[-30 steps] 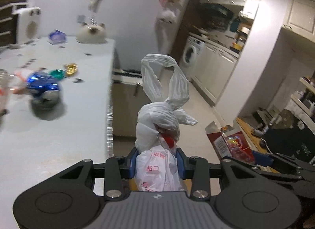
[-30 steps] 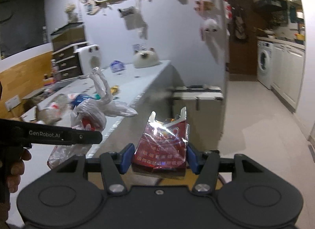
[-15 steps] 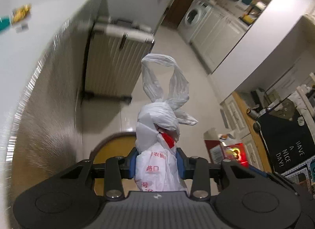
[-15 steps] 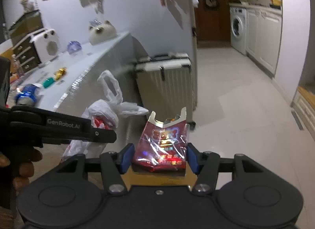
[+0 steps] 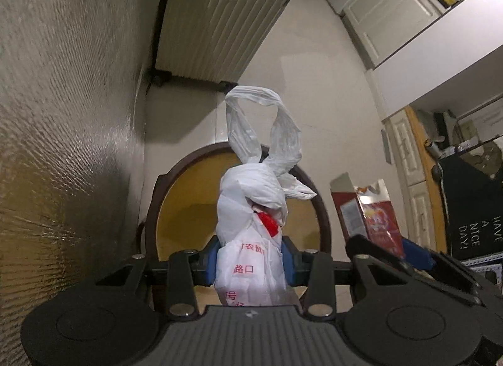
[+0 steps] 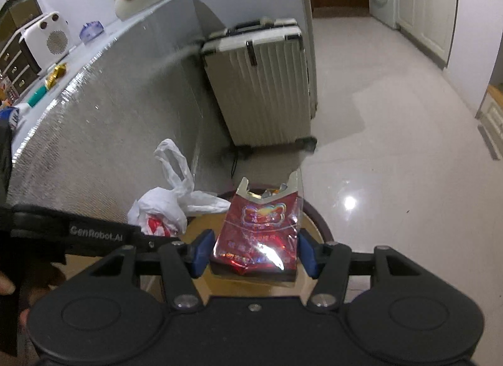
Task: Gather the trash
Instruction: 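Carry both items over the wastebasket and open both tools to drop them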
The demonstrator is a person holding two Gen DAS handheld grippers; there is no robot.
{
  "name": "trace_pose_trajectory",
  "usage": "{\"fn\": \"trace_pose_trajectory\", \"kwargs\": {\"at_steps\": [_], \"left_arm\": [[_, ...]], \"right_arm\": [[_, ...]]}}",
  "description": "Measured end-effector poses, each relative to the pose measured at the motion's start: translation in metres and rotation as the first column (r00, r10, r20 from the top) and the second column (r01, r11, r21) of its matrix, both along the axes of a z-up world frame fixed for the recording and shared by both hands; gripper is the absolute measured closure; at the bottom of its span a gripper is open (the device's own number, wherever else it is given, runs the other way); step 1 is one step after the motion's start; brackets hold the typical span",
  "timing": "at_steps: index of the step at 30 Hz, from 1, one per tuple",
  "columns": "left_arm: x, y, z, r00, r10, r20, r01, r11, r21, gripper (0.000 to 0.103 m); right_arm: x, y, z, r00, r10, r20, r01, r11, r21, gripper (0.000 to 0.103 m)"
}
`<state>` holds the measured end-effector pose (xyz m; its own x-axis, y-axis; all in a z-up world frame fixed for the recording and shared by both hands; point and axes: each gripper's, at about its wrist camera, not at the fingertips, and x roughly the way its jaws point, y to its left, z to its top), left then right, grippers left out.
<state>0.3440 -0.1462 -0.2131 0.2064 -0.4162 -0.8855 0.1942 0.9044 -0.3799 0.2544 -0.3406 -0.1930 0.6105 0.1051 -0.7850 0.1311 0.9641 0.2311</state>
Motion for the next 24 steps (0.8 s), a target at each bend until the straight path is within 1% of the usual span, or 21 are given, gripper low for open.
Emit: {"fn": "trace_pose_trajectory", "kwargs": {"at_steps": [4, 6, 8, 9, 10, 14, 16, 20, 22, 24], "left_arm": [[0.001, -0.005, -0.005, 1.000, 0.006, -0.016, -0.005, 1.000, 0.020, 0.062], [0.003, -0.002, -0.007, 0.999, 0.032, -0.022, -0.031, 0.999, 0.024, 0.060], [0.005, -0.001, -0.010, 0.999, 0.044, -0.027, -0.044, 0.998, 0.036, 0.053], [0.004, -0.001, -0.009, 0.999, 0.047, -0.027, -0.046, 0.998, 0.043, 0.046], [0.004, -0.001, -0.009, 0.999, 0.046, -0.026, -0.045, 0.998, 0.048, 0.041], [0.002, -0.002, -0.010, 0.999, 0.042, -0.028, -0.040, 0.996, 0.079, 0.032], [0.001, -0.002, -0.010, 0.999, 0.041, -0.027, -0.038, 0.995, 0.092, 0.025], [-0.003, -0.003, -0.010, 0.999, 0.028, -0.022, -0.025, 0.993, 0.118, 0.018], [-0.005, -0.003, -0.009, 1.000, 0.024, -0.017, -0.021, 0.991, 0.133, 0.014], [-0.007, -0.003, -0.008, 1.000, 0.018, -0.012, -0.016, 0.990, 0.143, 0.011]], "right_arm": [[0.007, -0.001, -0.011, 1.000, -0.004, -0.028, 0.004, 1.000, 0.015, 0.045], [0.010, -0.002, -0.014, 0.999, -0.003, -0.035, 0.004, 1.000, 0.021, 0.045], [0.013, -0.002, -0.016, 0.999, -0.001, -0.040, 0.002, 1.000, 0.027, 0.045], [0.014, -0.003, -0.018, 0.999, 0.001, -0.040, 0.000, 1.000, 0.030, 0.045], [0.014, -0.004, -0.019, 0.999, 0.003, -0.040, -0.002, 0.999, 0.035, 0.044], [0.014, -0.006, -0.023, 0.999, 0.007, -0.045, -0.005, 0.998, 0.058, 0.042], [0.012, -0.006, -0.025, 0.999, 0.004, -0.053, -0.001, 0.998, 0.056, 0.042], [0.009, -0.009, -0.028, 0.998, -0.005, -0.068, 0.009, 0.998, 0.061, 0.039], [0.007, -0.010, -0.029, 0.997, -0.006, -0.072, 0.010, 0.999, 0.053, 0.036], [0.006, -0.011, -0.029, 0.997, -0.004, -0.076, 0.008, 0.999, 0.046, 0.035]]}}
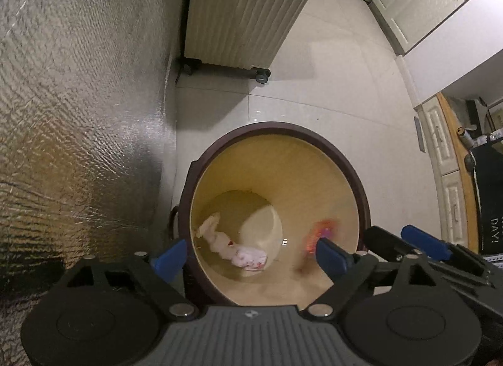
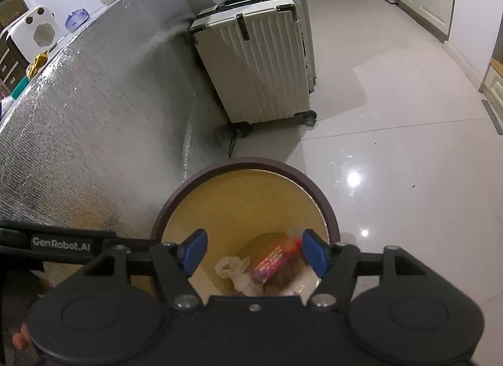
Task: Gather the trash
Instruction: 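Carry both items over the wastebasket and open both tools to drop them, then withdraw both tools from the wastebasket back toward the table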
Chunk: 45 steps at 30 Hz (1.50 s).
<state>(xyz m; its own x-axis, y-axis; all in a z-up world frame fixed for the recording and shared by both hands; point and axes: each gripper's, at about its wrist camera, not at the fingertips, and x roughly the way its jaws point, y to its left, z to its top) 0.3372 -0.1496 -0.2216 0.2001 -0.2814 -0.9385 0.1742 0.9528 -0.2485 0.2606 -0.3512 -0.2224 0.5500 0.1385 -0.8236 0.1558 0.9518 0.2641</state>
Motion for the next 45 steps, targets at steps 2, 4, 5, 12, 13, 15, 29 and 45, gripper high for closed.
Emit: {"fn": "trace_pose_trajectory", "kwargs": {"at_steps": [2, 4, 5, 12, 13, 15, 29, 45], "left_arm": [[-0.002, -0.001, 0.000, 1.000, -0.005, 0.003, 0.005, 1.000, 0.009, 0.008], [-0.002, -0.001, -0.001, 1.000, -0.008, 0.005, 0.008, 1.000, 0.019, 0.007], [-0.003, -0.001, -0.001, 1.000, -0.008, 0.006, 0.007, 1.000, 0.021, 0.006], [-0.004, -0.004, -0.004, 1.000, -0.015, 0.011, 0.015, 0.999, 0.045, 0.001], [-0.005, -0.004, -0.004, 1.000, -0.017, 0.013, 0.016, 0.999, 0.049, 0.000], [-0.006, -0.005, -0.005, 1.000, -0.019, 0.016, 0.018, 0.998, 0.058, 0.000], [-0.026, 0.000, -0.002, 0.997, -0.048, 0.067, 0.041, 0.994, 0.104, 0.000], [-0.076, 0.004, 0.028, 0.975, -0.101, 0.197, 0.079, 0.990, 0.118, 0.000]], "right_arm": [[0.000, 0.000, -0.001, 1.000, 0.002, -0.008, -0.002, 1.000, -0.005, 0.035], [-0.001, 0.001, -0.002, 1.000, 0.003, -0.016, -0.003, 1.000, -0.009, 0.035], [-0.001, 0.001, -0.002, 1.000, 0.005, -0.019, -0.005, 1.000, -0.011, 0.035], [-0.006, 0.000, -0.001, 0.999, 0.013, -0.033, -0.014, 1.000, -0.025, 0.033], [-0.007, -0.002, -0.001, 0.999, 0.012, -0.034, -0.013, 1.000, -0.027, 0.033], [-0.009, -0.003, 0.000, 0.999, 0.015, -0.035, -0.016, 0.999, -0.034, 0.031], [-0.026, -0.008, 0.008, 0.999, 0.011, -0.037, -0.014, 0.996, -0.084, 0.000], [-0.072, -0.017, 0.035, 0.999, -0.036, 0.012, 0.038, 0.989, -0.144, 0.000]]}}
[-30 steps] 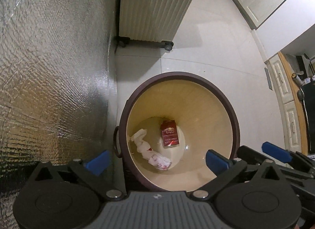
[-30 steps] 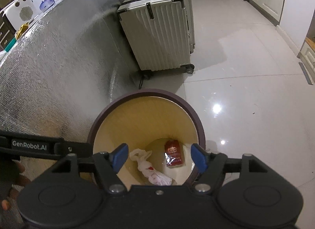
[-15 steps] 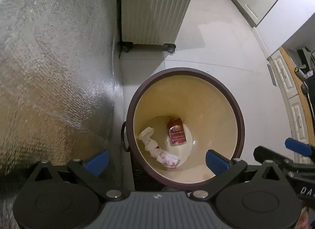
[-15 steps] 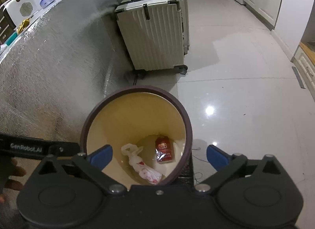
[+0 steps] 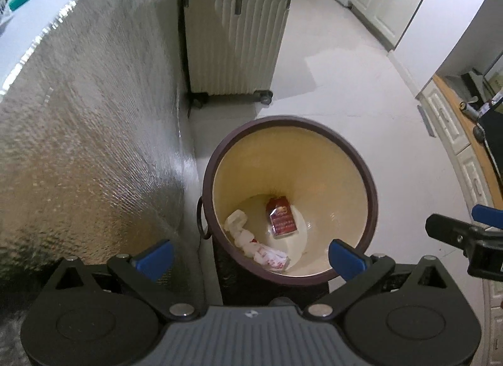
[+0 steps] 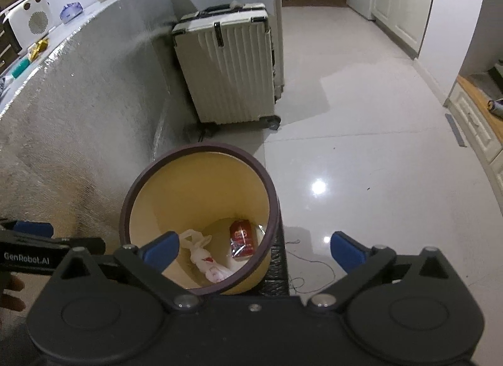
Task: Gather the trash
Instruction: 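Withdraw both tools from the wastebasket back toward the table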
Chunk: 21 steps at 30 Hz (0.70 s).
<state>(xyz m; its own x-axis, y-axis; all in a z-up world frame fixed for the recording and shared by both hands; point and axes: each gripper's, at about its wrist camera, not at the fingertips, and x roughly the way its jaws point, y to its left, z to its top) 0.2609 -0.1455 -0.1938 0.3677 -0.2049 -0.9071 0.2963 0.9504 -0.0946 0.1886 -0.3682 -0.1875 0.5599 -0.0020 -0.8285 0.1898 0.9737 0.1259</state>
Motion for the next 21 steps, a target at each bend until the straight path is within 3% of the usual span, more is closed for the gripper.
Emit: {"fn": "trace_pose_trajectory", "kwargs": {"at_steps": [13, 21], "left_arm": [[-0.031, 0.016, 0.080, 0.986, -0.026, 0.163, 0.054, 0.985, -0.167, 0.000], [-0.056, 0.038, 0.142, 0.932, 0.001, 0.363, 0.075, 0.978, -0.194, 0.000]], "right_arm": [[-0.041, 0.009, 0.067, 0.987, -0.025, 0.159, 0.031, 0.999, -0.036, 0.000], [-0.055, 0.024, 0.119, 0.951, 0.002, 0.310, 0.019, 0.998, -0.062, 0.000]]}}
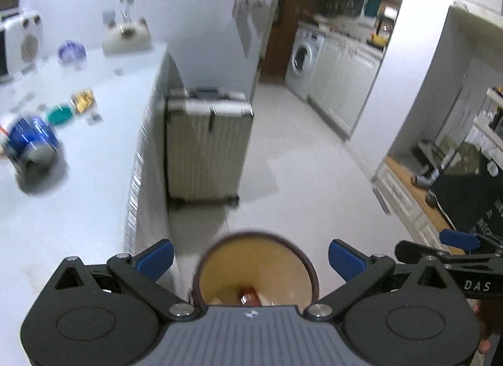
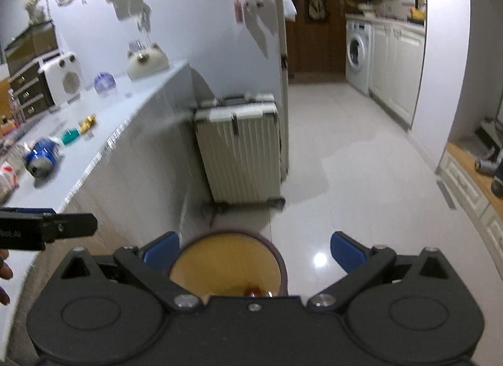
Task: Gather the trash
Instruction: 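Withdraw both tools from the wastebasket back toward the table, then grasp the plastic bottle cap with the left tool while the right tool grasps the blue can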
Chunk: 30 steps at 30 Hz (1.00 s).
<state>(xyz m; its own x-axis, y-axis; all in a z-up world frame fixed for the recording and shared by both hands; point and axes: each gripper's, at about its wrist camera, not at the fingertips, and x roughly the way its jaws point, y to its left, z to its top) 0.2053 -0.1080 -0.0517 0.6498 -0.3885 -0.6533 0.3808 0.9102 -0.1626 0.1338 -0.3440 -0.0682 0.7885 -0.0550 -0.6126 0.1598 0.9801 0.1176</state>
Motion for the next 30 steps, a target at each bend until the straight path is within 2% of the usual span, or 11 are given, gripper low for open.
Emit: {"fn": "trace_pose_trajectory", "kwargs": {"at_steps": [4, 10, 18, 23, 30], "left_arm": [[-0.006, 0.018, 0.023, 0.995, 0.047, 0.082, -0.047, 0.999, -0.009, 0.000], [-0.006, 0.053, 0.045, 0.976, 0.149, 0.156, -0.145, 0.989, -0.038, 0.000], [-0.002, 0.101, 0.056, 0.935, 0.287, 0.209, -0.284, 0.958, -0.044, 0.000], [-0.007, 0.136, 0.060, 0.896, 0.374, 0.238, -0.377, 0.926, -0.031, 0.000], [-0.022, 0.193, 0.062, 0.820, 0.507, 0.265, -0.525, 0.851, -0.004, 0.000]], "right_arm": [[0.001, 0.007, 0.019, 0.998, 0.023, 0.064, -0.023, 1.000, -0.005, 0.000], [0.021, 0.024, 0.040, 0.983, 0.086, 0.160, -0.084, 0.996, -0.019, 0.000], [0.066, 0.073, 0.055, 0.933, 0.230, 0.275, -0.226, 0.973, -0.050, 0.000], [0.090, 0.108, 0.062, 0.889, 0.329, 0.319, -0.324, 0.943, -0.072, 0.000], [0.114, 0.157, 0.060, 0.830, 0.450, 0.329, -0.453, 0.889, -0.073, 0.000]]}}
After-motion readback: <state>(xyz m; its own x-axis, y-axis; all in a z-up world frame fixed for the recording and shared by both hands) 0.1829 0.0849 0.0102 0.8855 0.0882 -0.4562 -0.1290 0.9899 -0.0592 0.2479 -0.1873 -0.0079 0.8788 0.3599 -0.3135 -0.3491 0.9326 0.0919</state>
